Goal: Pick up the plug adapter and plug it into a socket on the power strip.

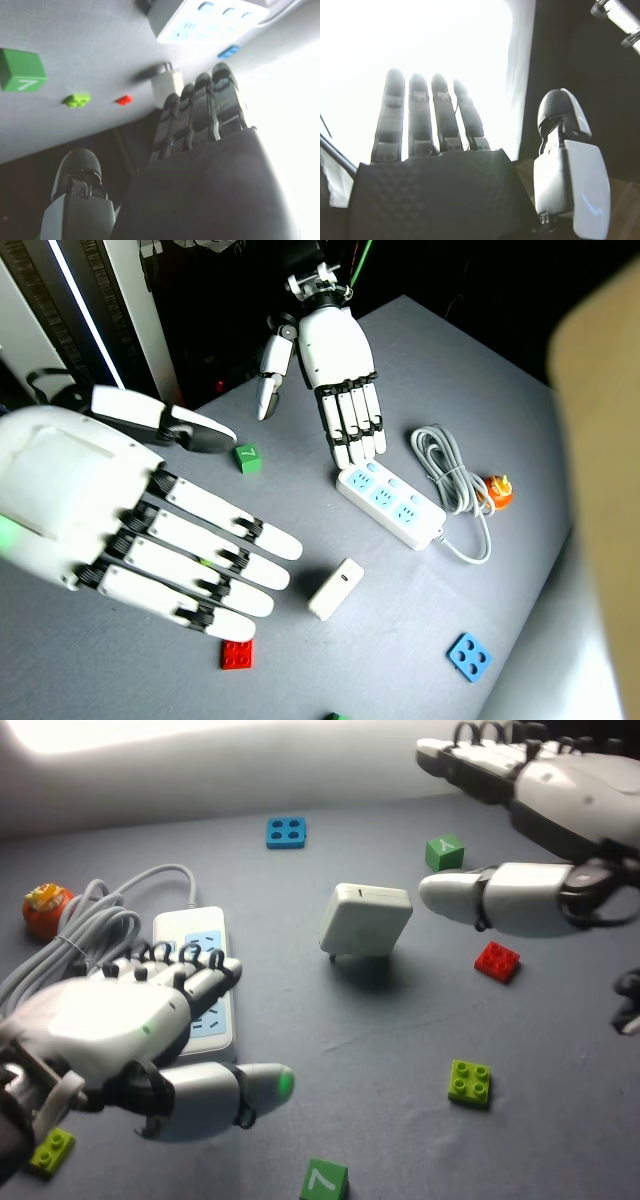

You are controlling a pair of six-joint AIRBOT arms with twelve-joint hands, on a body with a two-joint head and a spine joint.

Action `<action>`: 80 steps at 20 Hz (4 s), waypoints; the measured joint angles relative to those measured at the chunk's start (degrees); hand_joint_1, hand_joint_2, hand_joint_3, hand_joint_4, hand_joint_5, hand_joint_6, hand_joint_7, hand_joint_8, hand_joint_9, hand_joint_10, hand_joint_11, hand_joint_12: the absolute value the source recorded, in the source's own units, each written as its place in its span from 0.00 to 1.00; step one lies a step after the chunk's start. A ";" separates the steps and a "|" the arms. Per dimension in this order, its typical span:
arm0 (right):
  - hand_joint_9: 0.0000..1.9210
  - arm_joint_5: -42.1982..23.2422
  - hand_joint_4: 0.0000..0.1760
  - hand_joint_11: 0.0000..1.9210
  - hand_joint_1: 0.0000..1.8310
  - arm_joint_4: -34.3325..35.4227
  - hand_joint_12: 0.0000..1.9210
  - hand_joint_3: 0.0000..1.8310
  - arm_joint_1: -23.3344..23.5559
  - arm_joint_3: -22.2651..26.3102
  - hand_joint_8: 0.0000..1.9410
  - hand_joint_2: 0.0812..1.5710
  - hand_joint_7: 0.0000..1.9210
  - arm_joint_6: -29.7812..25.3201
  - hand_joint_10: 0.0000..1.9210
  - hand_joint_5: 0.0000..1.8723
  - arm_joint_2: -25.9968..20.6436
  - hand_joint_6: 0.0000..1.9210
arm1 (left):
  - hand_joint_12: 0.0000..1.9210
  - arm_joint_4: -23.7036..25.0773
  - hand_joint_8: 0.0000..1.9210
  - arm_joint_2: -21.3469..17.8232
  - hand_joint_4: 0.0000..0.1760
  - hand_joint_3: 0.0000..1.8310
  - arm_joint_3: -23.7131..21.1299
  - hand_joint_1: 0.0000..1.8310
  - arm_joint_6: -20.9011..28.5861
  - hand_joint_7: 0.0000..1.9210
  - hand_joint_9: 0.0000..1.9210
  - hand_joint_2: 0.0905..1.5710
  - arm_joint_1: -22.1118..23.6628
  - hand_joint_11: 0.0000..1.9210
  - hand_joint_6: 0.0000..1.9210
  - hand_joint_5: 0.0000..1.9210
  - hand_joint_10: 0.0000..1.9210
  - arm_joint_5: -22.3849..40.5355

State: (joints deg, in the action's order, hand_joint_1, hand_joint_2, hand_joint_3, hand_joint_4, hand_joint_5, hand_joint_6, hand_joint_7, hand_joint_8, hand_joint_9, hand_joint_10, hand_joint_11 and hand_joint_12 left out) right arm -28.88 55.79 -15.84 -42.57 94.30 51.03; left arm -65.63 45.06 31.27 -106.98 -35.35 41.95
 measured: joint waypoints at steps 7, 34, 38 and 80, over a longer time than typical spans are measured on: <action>0.00 11.10 0.00 0.00 0.54 11.15 0.10 0.00 5.46 -10.51 0.00 0.67 0.01 0.87 0.00 0.04 8.07 0.00 | 0.01 -1.86 0.00 0.00 0.00 0.00 2.03 0.00 -2.67 0.01 0.01 0.71 -0.07 0.02 0.00 0.01 0.00 -8.33; 0.00 16.33 0.00 0.00 0.54 17.09 0.17 0.00 -0.20 -32.54 0.00 0.67 0.00 8.44 0.00 0.01 26.32 0.00 | 0.00 -5.68 0.00 3.02 0.00 0.00 4.09 0.00 -3.06 0.00 0.00 0.71 -2.91 0.01 0.00 0.00 0.00 -6.10; 0.01 17.31 0.00 0.00 0.56 18.23 0.15 0.00 -0.85 -32.61 0.00 0.65 0.01 8.35 0.00 0.03 26.99 0.00 | 0.00 -6.16 0.00 3.02 0.00 0.00 4.09 0.00 -3.08 0.00 0.00 0.71 -3.52 0.01 0.00 0.01 0.00 -5.81; 0.01 31.28 0.00 0.00 0.62 20.06 0.18 0.00 -2.08 -46.36 0.00 0.67 0.02 3.23 0.00 0.04 32.89 0.00 | 0.01 -9.20 0.00 4.72 0.00 0.00 6.19 0.00 -3.96 0.01 0.00 0.72 -4.09 0.01 0.00 0.00 0.00 -7.30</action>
State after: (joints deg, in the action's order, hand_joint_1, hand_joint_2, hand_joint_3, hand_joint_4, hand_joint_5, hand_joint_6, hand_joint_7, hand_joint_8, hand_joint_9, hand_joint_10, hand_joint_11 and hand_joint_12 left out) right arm 2.39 75.85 -17.91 -88.92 97.54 83.92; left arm -74.83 49.78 37.45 -110.93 -39.44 34.65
